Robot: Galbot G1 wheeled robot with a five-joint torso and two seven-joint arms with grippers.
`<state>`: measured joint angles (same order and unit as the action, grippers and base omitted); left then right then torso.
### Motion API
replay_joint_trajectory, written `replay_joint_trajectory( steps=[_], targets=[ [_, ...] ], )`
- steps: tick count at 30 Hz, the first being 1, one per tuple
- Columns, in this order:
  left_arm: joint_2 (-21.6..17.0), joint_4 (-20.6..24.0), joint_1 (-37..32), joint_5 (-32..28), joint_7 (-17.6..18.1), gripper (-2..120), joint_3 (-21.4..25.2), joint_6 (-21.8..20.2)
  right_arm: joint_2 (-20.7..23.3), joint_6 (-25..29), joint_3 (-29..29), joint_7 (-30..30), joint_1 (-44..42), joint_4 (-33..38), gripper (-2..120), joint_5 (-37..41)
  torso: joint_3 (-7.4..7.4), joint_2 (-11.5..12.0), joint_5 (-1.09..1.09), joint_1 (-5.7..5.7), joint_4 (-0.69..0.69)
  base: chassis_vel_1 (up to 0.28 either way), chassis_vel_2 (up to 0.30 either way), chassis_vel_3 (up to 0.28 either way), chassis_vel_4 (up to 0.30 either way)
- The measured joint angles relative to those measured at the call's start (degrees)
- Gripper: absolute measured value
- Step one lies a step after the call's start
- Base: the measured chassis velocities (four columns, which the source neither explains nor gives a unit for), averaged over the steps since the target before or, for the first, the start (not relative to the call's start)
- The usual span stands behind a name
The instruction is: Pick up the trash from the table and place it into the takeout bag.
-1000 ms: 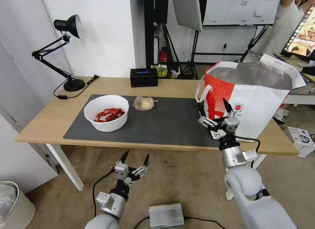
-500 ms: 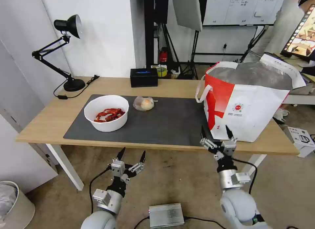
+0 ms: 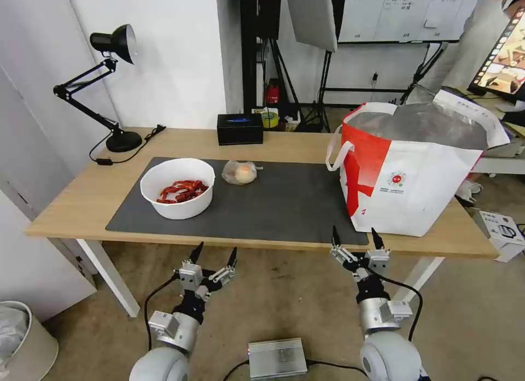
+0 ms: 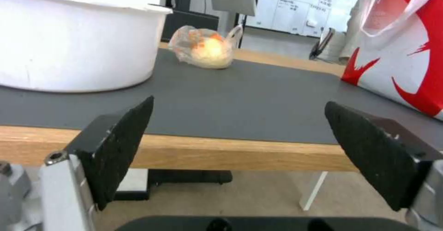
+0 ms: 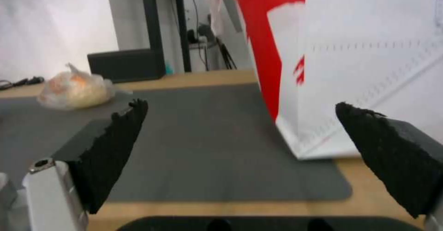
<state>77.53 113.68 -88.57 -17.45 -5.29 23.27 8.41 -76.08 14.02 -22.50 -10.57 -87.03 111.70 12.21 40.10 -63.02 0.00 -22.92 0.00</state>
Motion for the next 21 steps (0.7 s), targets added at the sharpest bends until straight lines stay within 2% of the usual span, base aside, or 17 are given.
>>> replay_joint_trajectory(
  steps=[21],
  targets=[
    [-0.26, -0.17, 0.56, -0.1, 1.0, 100, 0.29, 0.03, -0.38, 0.27, 0.57, 0.2, -0.68, -0.09, 100, -1.3, 0.0, 0.0, 0.0, 0.0, 0.0, 0.0, 0.0, 0.0, 0.0]
  ],
)
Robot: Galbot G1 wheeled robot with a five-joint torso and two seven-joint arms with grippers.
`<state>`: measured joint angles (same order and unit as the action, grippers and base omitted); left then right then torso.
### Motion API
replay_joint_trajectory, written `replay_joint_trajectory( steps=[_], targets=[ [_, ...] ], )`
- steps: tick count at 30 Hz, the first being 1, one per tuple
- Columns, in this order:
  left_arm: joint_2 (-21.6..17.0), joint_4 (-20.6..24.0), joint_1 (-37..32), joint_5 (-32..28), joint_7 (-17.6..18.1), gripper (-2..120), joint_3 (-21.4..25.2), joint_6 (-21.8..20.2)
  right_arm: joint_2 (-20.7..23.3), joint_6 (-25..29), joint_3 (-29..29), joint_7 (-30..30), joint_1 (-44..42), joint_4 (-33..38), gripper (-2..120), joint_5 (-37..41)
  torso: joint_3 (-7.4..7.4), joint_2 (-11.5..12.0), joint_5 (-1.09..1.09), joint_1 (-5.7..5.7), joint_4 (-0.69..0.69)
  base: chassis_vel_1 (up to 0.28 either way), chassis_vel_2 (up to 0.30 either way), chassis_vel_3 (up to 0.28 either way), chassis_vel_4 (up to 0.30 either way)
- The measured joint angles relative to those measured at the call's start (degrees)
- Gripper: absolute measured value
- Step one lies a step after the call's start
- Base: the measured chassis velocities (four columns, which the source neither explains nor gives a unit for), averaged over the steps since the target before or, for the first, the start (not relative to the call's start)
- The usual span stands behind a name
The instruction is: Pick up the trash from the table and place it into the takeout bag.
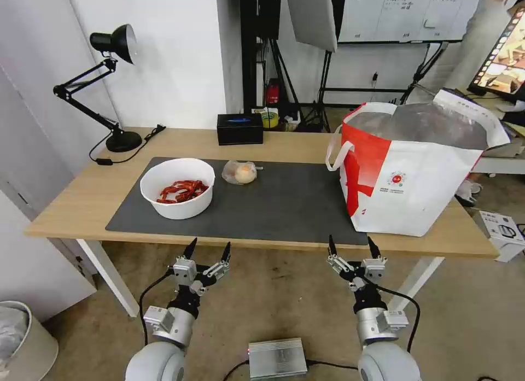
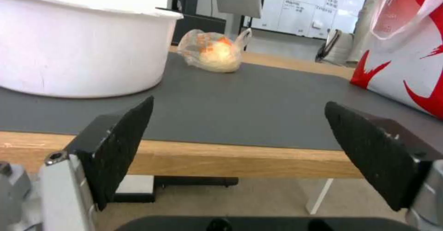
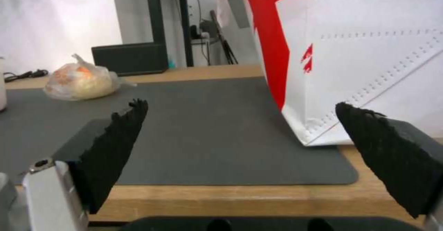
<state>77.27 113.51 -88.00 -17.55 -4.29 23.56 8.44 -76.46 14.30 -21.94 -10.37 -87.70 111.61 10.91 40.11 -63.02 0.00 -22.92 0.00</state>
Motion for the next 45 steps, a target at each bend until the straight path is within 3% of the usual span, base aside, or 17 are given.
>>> replay_joint_trajectory(
  steps=[8, 25, 27, 38, 45],
  targets=[
    [-0.07, 0.07, -0.24, -0.01, -0.05, 100, 0.1, 0.0, -0.38, -0.28, 2.05, 0.0, 2.12, 1.34, 100, 0.2, 0.0, 0.0, 0.0, 0.0, 0.0, 0.0, 0.0, 0.0, 0.0],
    [0.49, 0.84, -1.74, 0.29, -0.47, 100, 0.56, 0.29, 4.15, -8.07, 7.86, -1.25, 19.02, 1.66, 100, 9.14, 0.01, 0.0, 0.0, 0.0, 0.0, 0.0, 0.0, 0.0, 0.0],
    [0.84, 1.04, -2.26, 0.43, -0.57, 100, 0.65, 0.44, 4.56, -9.23, 9.44, -1.08, 25.26, -0.95, 100, 10.73, 0.01, 0.0, 0.0, 0.0, 0.01, 0.0, 0.0, 0.0, 0.0],
    [1.23, 2.34, -3.23, 0.5, -0.62, 100, 1.42, 0.46, 4.56, -13.06, 15.59, -1.87, 40.0, -9.55, 100, 16.33, 0.01, 0.0, 0.0, 0.0, 0.0, 0.0, 0.0, 0.0, 0.0],
    [1.46, 2.81, -3.7, 0.64, -0.64, 100, 2.17, 0.43, 2.89, -15.93, 19.64, -1.93, 51.32, -18.97, 100, 19.23, 0.01, 0.0, 0.0, 0.0, 0.01, 0.0, 0.0, 0.0, 0.0]
  ],
)
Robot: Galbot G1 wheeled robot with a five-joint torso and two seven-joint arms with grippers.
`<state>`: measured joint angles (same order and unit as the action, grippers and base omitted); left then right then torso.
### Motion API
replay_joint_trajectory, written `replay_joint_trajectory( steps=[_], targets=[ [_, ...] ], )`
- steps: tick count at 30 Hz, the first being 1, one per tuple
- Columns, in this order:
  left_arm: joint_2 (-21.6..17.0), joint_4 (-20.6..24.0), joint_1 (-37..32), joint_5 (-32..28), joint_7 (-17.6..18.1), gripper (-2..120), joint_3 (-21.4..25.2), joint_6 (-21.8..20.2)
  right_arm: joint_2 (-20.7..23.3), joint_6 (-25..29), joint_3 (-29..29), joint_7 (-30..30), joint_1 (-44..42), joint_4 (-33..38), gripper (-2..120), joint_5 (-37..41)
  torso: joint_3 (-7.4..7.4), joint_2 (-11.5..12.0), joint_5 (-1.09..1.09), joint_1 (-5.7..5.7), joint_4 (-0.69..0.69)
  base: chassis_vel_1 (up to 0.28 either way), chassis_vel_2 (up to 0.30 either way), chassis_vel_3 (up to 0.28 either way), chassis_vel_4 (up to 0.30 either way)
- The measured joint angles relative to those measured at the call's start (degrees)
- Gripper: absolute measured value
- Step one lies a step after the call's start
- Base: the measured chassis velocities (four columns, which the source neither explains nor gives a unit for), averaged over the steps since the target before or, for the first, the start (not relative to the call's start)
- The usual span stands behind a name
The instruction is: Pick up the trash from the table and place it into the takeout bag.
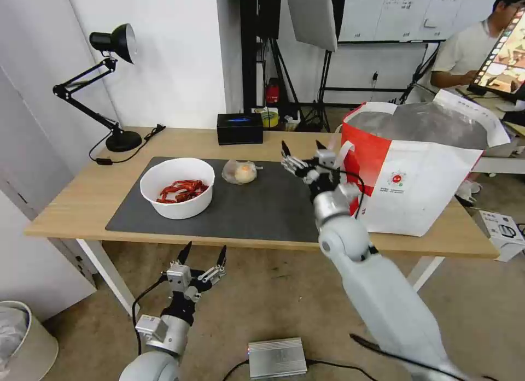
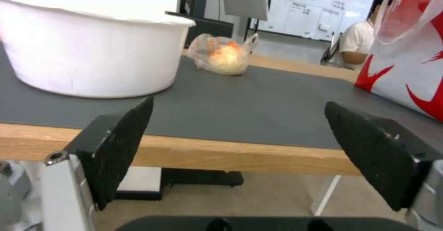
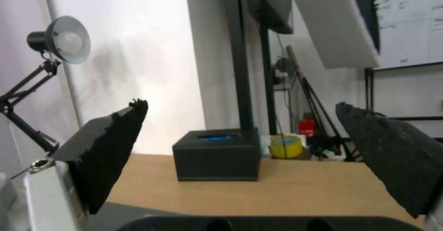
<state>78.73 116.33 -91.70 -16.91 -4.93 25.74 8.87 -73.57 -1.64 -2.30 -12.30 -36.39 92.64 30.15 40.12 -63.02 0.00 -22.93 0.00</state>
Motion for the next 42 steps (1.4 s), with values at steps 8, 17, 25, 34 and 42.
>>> replay_joint_trajectory(
  steps=[8, 17, 25, 34, 42],
  targets=[
    [0.37, 0.06, -0.19, 0.08, -0.07, 100, 0.33, -0.05, -3.76, -4.52, 5.28, -0.41, 12.02, -12.83, 100, 1.97, 0.0, 0.0, -0.01, 0.0, 0.0, 0.0, 0.0, 0.0, 0.0],
    [0.49, -0.13, -0.43, 0.61, -0.17, 100, 0.23, -0.2, -8.7, -15.81, 8.42, -3.29, 20.2, -22.95, 100, 7.0, -0.01, 0.0, -0.01, 0.0, -0.01, 0.0, 0.0, 0.0, 0.0],
    [0.45, -0.14, -0.83, 0.73, -0.23, 100, 0.18, -0.22, -13.48, -25.64, 9.0, -7.08, 24.64, -28.4, 100, 9.53, -0.01, -0.01, -0.01, 0.01, 0.0, 0.0, 0.0, 0.0, 0.0],
    [0.18, -0.24, -0.75, 0.49, -0.31, 100, 0.3, -0.23, -16.71, -34.75, 9.56, -10.64, 28.9, -34.65, 100, 11.59, -0.01, -0.01, -0.01, 0.01, 0.0, 0.0, 0.0, 0.0, 0.0],
    [0.15, -0.88, -0.27, 0.44, -0.39, 100, -0.59, -0.23, -16.66, -36.61, 9.75, -10.54, 29.43, -37.74, 100, 12.83, -0.01, 0.0, 0.0, 0.01, -0.01, 0.0, 0.0, 0.0, 0.0]
  ],
)
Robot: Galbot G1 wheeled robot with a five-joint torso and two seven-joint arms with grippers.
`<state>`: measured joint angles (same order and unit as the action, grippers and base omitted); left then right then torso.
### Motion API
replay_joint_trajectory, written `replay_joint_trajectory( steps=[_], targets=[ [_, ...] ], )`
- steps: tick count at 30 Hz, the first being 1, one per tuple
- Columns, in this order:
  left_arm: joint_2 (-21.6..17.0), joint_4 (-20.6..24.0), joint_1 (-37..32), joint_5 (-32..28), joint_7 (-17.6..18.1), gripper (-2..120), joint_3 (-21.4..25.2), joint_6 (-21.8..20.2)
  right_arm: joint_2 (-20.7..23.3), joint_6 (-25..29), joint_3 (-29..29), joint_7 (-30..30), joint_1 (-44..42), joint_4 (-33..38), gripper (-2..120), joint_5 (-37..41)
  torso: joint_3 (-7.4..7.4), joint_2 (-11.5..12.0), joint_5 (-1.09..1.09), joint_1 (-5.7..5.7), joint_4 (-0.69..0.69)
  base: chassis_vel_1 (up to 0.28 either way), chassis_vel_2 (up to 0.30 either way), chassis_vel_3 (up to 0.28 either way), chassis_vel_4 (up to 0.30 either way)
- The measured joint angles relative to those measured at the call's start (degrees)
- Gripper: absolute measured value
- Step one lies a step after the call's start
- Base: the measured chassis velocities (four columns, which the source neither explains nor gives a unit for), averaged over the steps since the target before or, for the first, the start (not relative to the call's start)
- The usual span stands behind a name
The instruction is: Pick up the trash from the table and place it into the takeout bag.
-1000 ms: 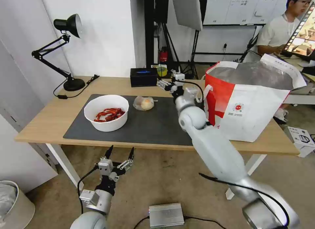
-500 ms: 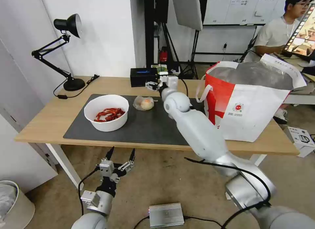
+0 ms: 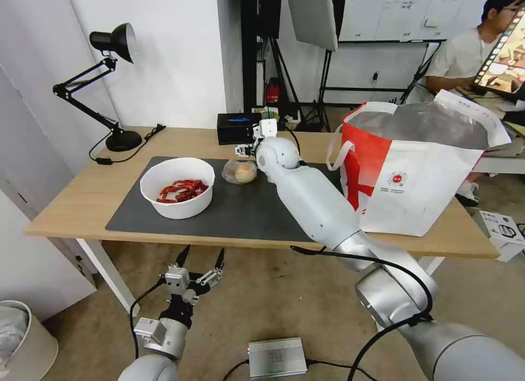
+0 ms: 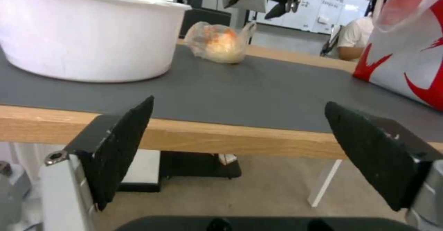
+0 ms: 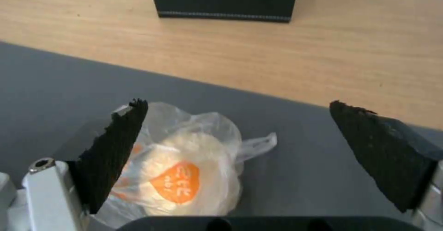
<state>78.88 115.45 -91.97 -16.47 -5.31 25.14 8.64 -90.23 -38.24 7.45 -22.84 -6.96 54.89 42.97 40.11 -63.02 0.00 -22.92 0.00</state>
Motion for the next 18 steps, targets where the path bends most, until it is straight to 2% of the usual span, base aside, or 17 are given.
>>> replay_joint_trajectory(
  steps=[18],
  targets=[
    [0.55, -1.13, 0.17, 0.57, -0.21, 100, -0.77, 0.18, 0.0, 5.51, 1.05, 7.71, -3.22, -3.77, 100, -6.15, 0.0, 0.0, 0.0, 0.0, 0.0, 0.0, 0.0, 0.0, 0.0]
  ],
)
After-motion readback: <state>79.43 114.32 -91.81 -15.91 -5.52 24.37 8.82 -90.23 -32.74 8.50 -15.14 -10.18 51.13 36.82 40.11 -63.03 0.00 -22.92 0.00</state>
